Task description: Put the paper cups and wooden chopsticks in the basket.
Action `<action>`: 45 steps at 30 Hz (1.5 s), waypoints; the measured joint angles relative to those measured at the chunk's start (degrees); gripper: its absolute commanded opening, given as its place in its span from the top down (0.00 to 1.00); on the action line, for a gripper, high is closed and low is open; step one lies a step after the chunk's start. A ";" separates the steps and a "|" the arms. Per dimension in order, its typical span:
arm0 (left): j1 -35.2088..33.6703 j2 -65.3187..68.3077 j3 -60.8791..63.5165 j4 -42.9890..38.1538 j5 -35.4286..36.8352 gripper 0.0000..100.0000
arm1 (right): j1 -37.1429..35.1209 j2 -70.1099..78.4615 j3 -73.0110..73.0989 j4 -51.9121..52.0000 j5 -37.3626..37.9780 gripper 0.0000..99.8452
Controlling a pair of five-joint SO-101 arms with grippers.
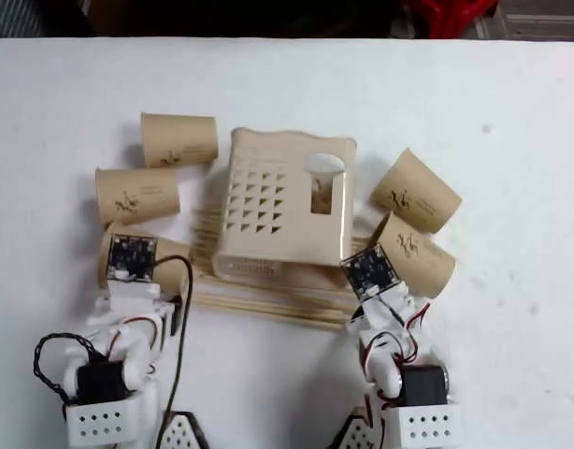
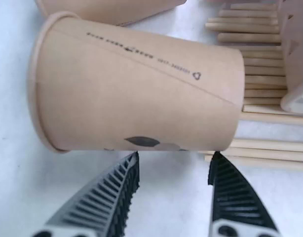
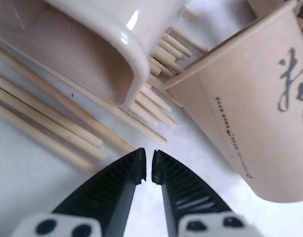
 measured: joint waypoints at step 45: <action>0.00 0.00 0.00 0.00 0.00 0.77 | 4.84 45.54 -62.33 6.24 -5.54 0.72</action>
